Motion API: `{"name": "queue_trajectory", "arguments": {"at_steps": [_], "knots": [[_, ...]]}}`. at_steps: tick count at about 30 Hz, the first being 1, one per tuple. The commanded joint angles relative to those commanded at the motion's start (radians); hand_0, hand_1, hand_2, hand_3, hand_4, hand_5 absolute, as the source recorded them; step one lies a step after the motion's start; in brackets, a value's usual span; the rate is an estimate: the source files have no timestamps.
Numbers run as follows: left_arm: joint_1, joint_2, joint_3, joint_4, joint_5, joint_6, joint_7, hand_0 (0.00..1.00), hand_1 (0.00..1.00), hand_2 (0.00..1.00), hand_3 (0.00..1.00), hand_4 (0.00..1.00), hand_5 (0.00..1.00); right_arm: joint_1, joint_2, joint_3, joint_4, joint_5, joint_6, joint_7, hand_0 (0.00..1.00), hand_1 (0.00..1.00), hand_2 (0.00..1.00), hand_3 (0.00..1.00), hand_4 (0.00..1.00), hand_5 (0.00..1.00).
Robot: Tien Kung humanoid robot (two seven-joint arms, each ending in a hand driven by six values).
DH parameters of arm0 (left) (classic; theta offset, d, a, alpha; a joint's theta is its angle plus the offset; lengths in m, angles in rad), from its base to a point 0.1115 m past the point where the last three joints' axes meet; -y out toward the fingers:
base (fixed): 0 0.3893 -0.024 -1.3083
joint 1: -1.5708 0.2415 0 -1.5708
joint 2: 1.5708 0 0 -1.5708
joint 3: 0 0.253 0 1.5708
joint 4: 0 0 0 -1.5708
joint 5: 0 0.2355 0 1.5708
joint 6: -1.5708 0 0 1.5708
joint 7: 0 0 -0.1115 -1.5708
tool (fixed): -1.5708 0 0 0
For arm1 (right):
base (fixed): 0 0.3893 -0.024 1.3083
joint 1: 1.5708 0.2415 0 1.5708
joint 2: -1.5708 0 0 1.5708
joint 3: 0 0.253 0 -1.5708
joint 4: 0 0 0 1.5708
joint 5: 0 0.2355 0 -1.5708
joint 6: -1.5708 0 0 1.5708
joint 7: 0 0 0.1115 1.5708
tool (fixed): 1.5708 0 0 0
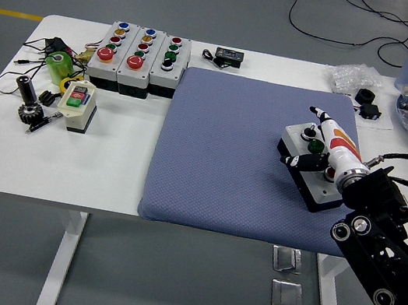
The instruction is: Pick up the button,place it on the desk,press the button,press the button
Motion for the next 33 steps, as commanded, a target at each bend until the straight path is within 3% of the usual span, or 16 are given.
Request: {"name": "queue_trajectory", "arguments": {"at_steps": [21,22,27,28,33], "knots": [[0.003,-0.002,-0.002,0.000,0.003,0.000,0.001,0.645,0.604,0.585,0.565,0.317,0.866,0.005,0.019,-0.006,-0.054,-0.111,0.024,-0.119,0.982,0.902,0.997,0.971,0.998,0.140],[0.003,-0.002,-0.002,0.000,0.003,0.000,0.001,0.646,0.605,0.586,0.565,0.317,0.866,0.005,0.019,-0.007,-0.054,-0.113,0.026,-0.122,0.922,0.832,0.951,0.957,0.998,0.147],[0.006,-0.002,-0.005,0.000,0.009,-0.001,0.002,0.646,0.605,0.586,0.565,0.317,0.866,0.012,0.020,-0.016,-0.067,-0.138,0.044,-0.143,0.922,0.832,0.951,0.957,0.998,0.147],[0.007,-0.003,-0.006,0.000,0.010,-0.001,0.002,0.645,0.604,0.586,0.565,0.318,0.865,0.013,0.020,-0.017,-0.070,-0.142,0.048,-0.143,0.863,0.741,0.889,0.922,0.996,0.149],[0.010,-0.003,-0.008,0.000,0.016,-0.002,0.003,0.645,0.604,0.586,0.565,0.318,0.865,0.015,0.020,-0.022,-0.083,-0.151,0.081,-0.143,0.863,0.741,0.889,0.922,0.996,0.149]]}}
